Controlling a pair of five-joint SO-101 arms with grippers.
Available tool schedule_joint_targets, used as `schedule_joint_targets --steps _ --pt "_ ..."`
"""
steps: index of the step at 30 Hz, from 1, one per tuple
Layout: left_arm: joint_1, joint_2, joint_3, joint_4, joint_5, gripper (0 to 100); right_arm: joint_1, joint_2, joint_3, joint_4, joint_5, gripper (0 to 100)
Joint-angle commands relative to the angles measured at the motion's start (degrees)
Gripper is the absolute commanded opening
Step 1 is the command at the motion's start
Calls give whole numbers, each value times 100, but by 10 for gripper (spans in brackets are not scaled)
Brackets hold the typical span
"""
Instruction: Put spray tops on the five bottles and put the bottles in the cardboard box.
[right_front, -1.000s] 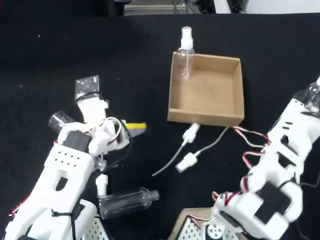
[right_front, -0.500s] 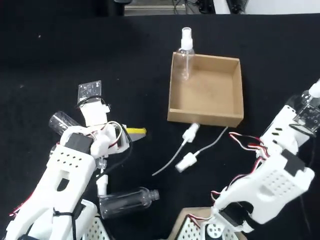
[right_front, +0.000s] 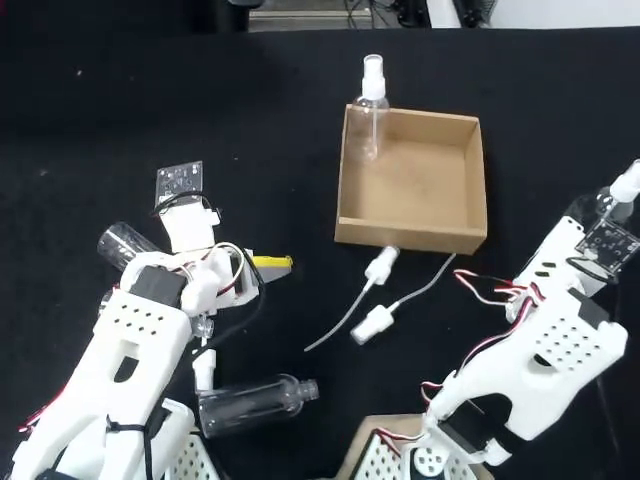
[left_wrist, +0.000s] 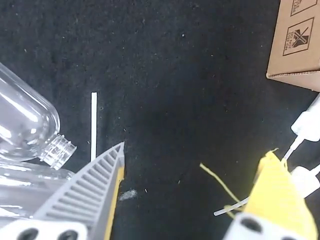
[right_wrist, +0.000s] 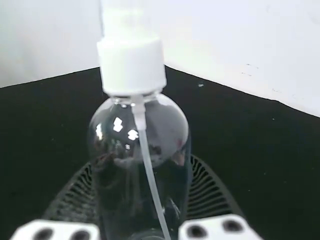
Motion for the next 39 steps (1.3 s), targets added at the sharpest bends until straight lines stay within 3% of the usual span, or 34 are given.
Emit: schedule_joint_targets --steps 1,8,17,23,35,39 --pt "22 -79 -31 -264 9 386 123 4 -224 -123 -18 17" --pt "57 -88 435 -1046 9 386 79 -13 -136 -114 -18 198" --pt "57 -88 462 -1046 9 386 70 -31 -75 -114 -9 224" --pt "57 -88 470 -1046 9 386 -88 -31 -31 -114 475 385" --pt "57 -88 479 -1046 9 386 -105 -1411 804 -79 457 361" --pt "57 -88 488 -1046 9 386 -88 -2044 804 853 457 361"
